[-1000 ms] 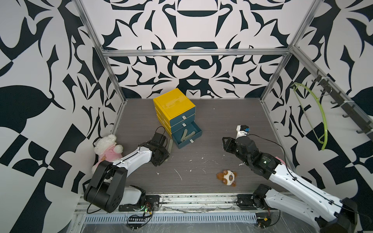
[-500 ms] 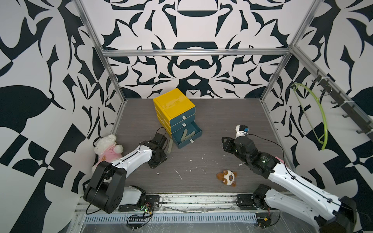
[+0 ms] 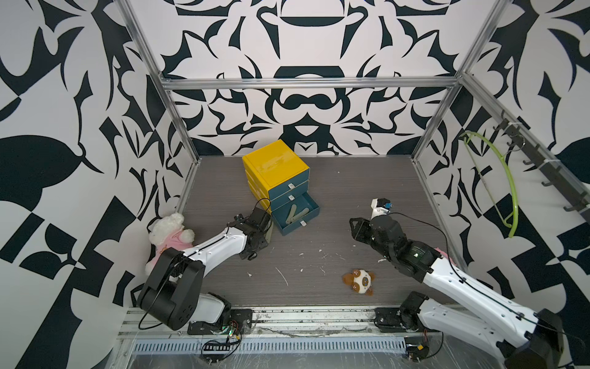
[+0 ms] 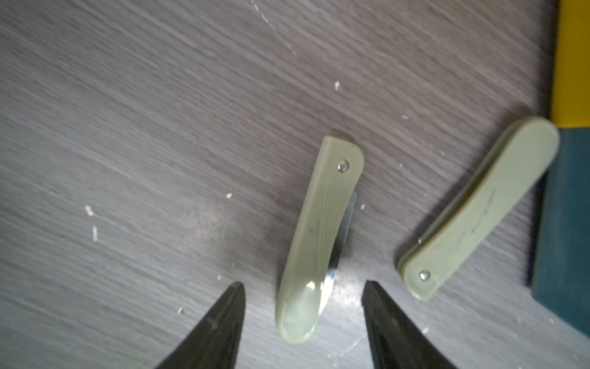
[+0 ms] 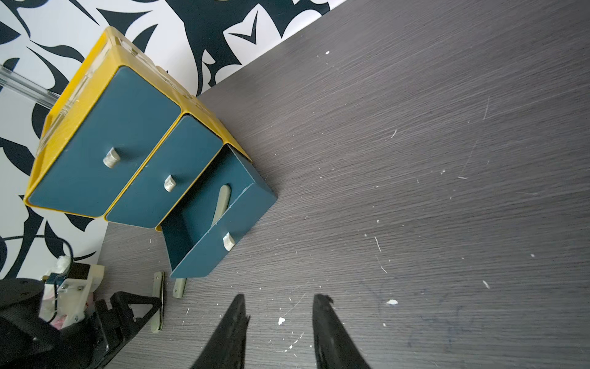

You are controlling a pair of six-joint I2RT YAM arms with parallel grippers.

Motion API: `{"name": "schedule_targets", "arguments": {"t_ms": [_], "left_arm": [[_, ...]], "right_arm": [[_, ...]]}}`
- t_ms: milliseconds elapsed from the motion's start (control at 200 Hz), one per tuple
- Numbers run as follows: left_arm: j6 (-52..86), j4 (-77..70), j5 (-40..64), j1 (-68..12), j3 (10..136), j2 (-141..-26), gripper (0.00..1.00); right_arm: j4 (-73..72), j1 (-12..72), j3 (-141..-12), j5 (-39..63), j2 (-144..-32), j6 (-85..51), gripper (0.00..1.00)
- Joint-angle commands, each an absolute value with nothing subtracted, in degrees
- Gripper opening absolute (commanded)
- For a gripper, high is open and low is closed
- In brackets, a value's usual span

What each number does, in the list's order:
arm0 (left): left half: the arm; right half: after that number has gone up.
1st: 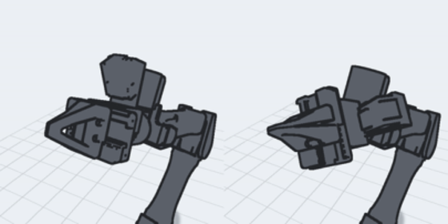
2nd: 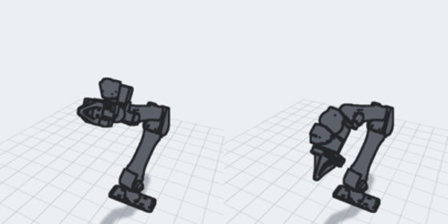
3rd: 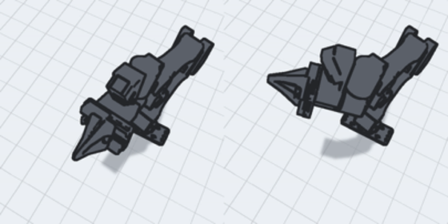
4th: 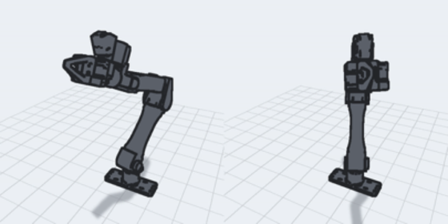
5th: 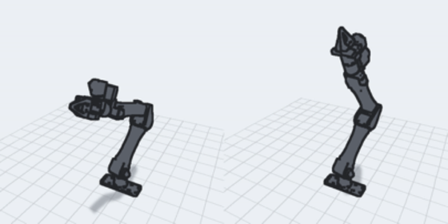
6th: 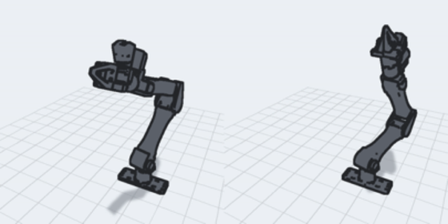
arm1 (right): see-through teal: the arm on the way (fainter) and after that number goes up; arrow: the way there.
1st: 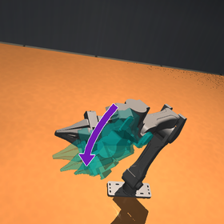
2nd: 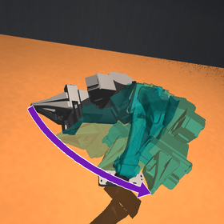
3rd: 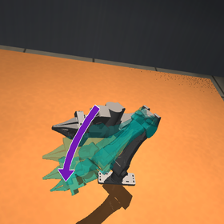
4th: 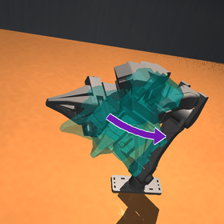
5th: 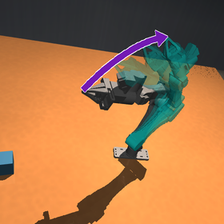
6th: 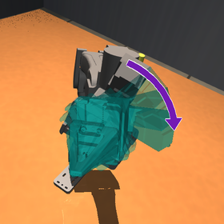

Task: Place the fruit knives into the drawer by color
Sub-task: Pick up the fruit knife from the center of the board.

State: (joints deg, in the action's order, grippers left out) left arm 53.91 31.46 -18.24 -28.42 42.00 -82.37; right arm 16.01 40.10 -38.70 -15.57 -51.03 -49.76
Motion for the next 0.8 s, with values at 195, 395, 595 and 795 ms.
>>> {"name": "schedule_targets", "arguments": {"t_ms": [195,395,595,795], "left_arm": [[53.2,32.1,-15.9,-28.5,44.1,-89.9,0.51],[52.6,33.1,-14.2,-28.6,42.4,-88.1,0.34],[52.3,35.0,-14.9,-28.6,39.8,-81.3,0.23],[53.1,39.3,-18.7,-33.1,40.8,-70.3,0.23]], "right_arm": [[16.2,39.9,-39.5,-16.9,-48.2,-49.7,0.37],[16.8,39.8,-39.6,-17.4,-47.6,-49.7,0.37],[16.6,39.9,-39.8,-17.3,-47.9,-49.7,0.37],[16.6,39.9,-39.9,-17.2,-48.2,-49.6,0.37]]}}
